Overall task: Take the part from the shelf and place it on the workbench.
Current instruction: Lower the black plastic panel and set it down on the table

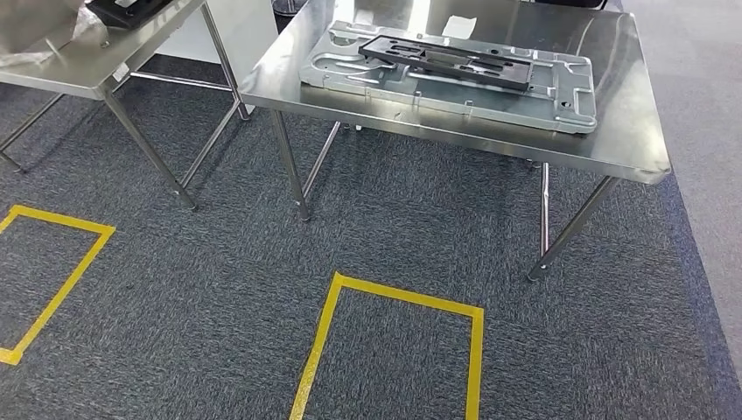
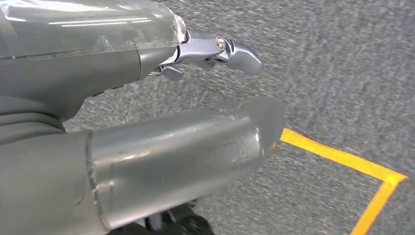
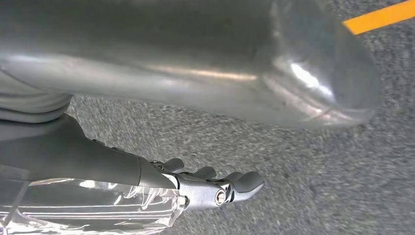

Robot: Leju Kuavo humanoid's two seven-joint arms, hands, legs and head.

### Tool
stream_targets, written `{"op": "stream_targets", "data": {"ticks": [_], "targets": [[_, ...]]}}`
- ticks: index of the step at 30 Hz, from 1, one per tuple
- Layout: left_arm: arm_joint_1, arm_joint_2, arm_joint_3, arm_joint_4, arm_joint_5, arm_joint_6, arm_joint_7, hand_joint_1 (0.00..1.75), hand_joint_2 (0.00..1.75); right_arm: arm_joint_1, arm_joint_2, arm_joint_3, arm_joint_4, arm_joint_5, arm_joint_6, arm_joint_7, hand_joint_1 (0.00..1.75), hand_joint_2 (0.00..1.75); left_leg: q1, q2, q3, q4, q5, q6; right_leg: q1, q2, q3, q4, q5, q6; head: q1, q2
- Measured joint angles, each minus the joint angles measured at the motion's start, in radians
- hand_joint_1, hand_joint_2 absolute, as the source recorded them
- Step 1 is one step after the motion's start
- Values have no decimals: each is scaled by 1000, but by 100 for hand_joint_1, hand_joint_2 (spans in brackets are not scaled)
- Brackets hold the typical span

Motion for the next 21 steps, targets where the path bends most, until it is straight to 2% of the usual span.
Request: {"op": "stream_targets", "data": {"ticks": [1, 2, 3, 4, 6, 7, 8, 9, 10, 11, 12, 13, 14, 15, 16, 17, 18, 19, 20, 21], "targets": [[-2, 0, 0, 0, 0, 0, 0, 0, 0, -3, 0, -4, 6, 1, 0, 0, 0, 0, -1, 0, 56, -70, 8, 3, 1, 0, -18, 11, 7, 3, 0, 0], [-3, 0, 0, -2, 0, 0, 0, 0, 0, -5, -1, -7, 10, 1, -1, 1, 0, 0, -2, -1, 111, -151, -3, 7, 2, 0, -32, 21, 14, 8, 0, 0], [-5, 0, 0, -3, 0, 0, -1, 0, 0, -8, -1, -10, 15, 5, -2, 5, 0, 0, -4, -2, 150, -215, -20, 13, 4, -1, -40, 27, 22, 13, 0, 0], [-6, 0, 0, -5, 0, 0, -2, 0, 0, -10, -2, -15, 21, 10, -4, 13, 0, 0, -7, -2, 170, -255, -36, 20, 4, -2, -45, 30, 31, 18, -1, 0], [-5, -1, 2, -6, 0, -1, -3, 0, 0, -15, -7, -31, 35, 28, -11, 40, 0, 0, -7, 0, 162, -271, -25, 36, 3, -1, -51, 28, 48, 28, -2, 0], [-5, -2, 3, -6, 0, -1, -2, 0, 0, -17, -10, -42, 44, 37, -15, 57, 0, 0, -4, 1, 151, -273, -13, 44, 3, 3, -58, 33, 39, 34, -3, 0], [-5, -4, 4, -6, 0, -1, -2, 0, 0, -19, -14, -54, 55, 45, -18, 74, 0, 0, -1, 3, 137, -276, 1, 53, 2, 7, -68, 54, 6, 41, 0, 0], [-6, -5, 4, -6, 0, -1, -2, 0, 0, -21, -17, -64, 65, 52, -20, 88, 0, 0, 1, 5, 122, -277, 16, 59, -1, 10, -80, 93, -44, 47, 3, 0], [-6, -5, 4, -6, 0, -1, -2, 0, 0, -21, -19, -73, 75, 57, -20, 98, 0, 0, 1, 5, 105, -277, 29, 62, -4, 12, -92, 148, -101, 53, 6, 0], [-5, -5, 4, -6, 0, -1, -2, 0, 0, -23, -21, -80, 83, 62, -19, 104, 0, 0, 1, 5, 89, -276, 42, 63, -8, 13, -102, 211, -147, 58, 9, 0], [-5, -5, 4, -6, -1, 0, -2, 0, 0, -24, -23, -86, 91, 66, -16, 108, 0, 0, 1, 6, 73, -274, 54, 62, -11, 12, -105, 265, -165, 62, 9, 0], [-5, -5, 4, -6, -2, 0, -2, 0, 0, -26, -26, -92, 98, 72, -11, 110, 0, 0, 1, 7, 56, -270, 65, 59, -14, 12, -98, 296, -159, 65, 9, 0], [-5, -5, 4, -6, -3, 0, -2, 0, 0, -29, -29, -97, 105, 79, -3, 111, 0, 0, 2, 8, 37, -266, 75, 56, -17, 12, -75, 296, -132, 68, 9, 0], [-6, -5, 4, -6, -6, 2, -2, 0, 0, -31, -31, -101, 111, 86, 6, 111, 0, 0, 3, 9, 20, -261, 84, 53, -19, 12, -35, 263, -101, 69, 9, 0], [-6, -5, 4, -6, -9, 3, -3, 0, 0, -34, -34, -103, 116, 94, 16, 111, 0, 0, 3, 9, 4, -256, 92, 48, -21, 12, 20, 202, -83, 68, 9, 0], [-7, -5, 4, -6, -12, 6, -3, 0, 0, -37, -36, -105, 121, 102, 26, 110, 0, 0, 2, 8, -9, -249, 98, 43, -21, 13, 84, 120, -82, 65, 9, 0], [-7, -5, 4, -6, -15, 8, -4, 0, 0, -40, -38, -107, 126, 109, 35, 108, 0, 0, 1, 8, -17, -244, 105, 37, -20, 13, 138, 43, -98, 59, 9, 0], [-7, -5, 4, -6, -16, 11, -5, 0, 0, -42, -39, -110, 130, 117, 43, 106, 0, 0, 0, 8, -22, -240, 113, 31, -17, 13, 174, -12, -117, 53, 9, 0], [-7, -5, 4, -6, -17, 14, -5, 0, 0, -44, -40, -113, 134, 124, 49, 103, 0, 0, 0, 9, -26, -238, 121, 24, -15, 13, 190, -44, -128, 45, 9, 0], [-7, -5, 4, -6, -17, 16, -5, 0, 0, -44, -40, -116, 138, 131, 55, 102, 0, 0, 0, 8, -29, -238, 127, 18, -15, 12, 189, -51, -129, 36, 9, 0]]}}
